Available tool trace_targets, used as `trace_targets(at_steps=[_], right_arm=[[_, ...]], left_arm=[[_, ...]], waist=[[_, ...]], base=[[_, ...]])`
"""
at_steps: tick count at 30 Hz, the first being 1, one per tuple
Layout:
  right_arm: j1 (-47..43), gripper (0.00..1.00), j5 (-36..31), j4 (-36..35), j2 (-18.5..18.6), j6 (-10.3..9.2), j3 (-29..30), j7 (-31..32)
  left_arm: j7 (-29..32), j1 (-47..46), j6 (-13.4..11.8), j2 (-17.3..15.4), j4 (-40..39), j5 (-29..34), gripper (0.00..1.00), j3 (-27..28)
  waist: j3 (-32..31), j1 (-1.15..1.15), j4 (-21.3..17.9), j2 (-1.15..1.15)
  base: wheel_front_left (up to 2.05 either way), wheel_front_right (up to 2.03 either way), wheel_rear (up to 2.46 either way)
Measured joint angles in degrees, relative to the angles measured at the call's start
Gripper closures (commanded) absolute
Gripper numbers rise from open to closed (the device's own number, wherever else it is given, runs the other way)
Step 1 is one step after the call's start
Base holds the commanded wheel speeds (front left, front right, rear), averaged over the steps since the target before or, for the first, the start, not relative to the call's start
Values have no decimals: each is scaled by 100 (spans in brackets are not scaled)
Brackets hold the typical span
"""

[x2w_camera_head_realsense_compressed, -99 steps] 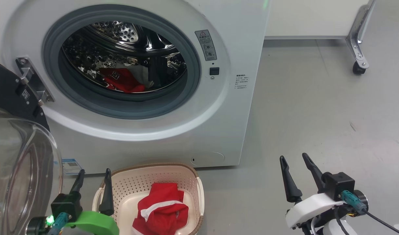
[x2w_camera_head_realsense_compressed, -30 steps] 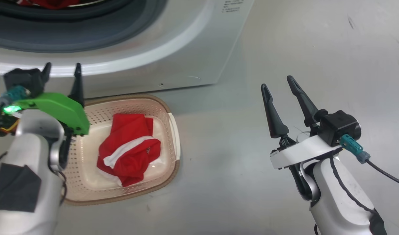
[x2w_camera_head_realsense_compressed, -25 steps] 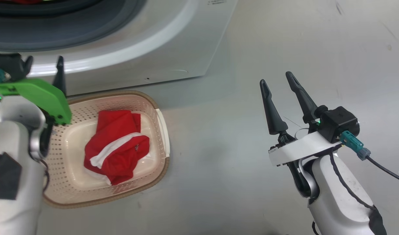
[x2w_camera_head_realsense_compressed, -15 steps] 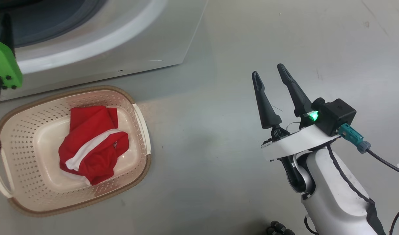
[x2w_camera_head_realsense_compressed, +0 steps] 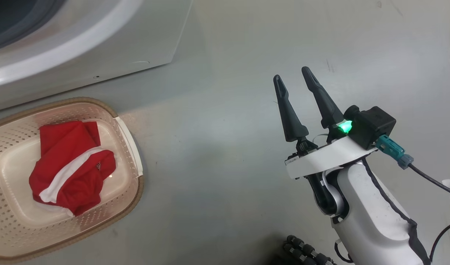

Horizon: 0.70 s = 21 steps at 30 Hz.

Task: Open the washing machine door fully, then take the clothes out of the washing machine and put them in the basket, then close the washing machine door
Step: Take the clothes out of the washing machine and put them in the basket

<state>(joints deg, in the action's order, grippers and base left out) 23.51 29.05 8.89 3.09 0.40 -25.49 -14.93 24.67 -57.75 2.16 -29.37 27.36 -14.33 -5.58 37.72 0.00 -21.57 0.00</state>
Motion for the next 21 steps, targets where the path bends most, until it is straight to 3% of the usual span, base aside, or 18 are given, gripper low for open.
trace_targets(at_steps=[20, 21], right_arm=[[301, 0, 218, -100, -26, -110, -213, 0], [302, 0, 218, -100, -26, -110, -225, 0]], left_arm=[[955, -410, -45, -275, 592, 24, 0, 153], [1005, -434, -57, -276, 604, 24, 20, 149]], waist=[[354, 0, -303, 0], [355, 0, -304, 0]], base=[[0, 0, 0], [0, 0, 0]])
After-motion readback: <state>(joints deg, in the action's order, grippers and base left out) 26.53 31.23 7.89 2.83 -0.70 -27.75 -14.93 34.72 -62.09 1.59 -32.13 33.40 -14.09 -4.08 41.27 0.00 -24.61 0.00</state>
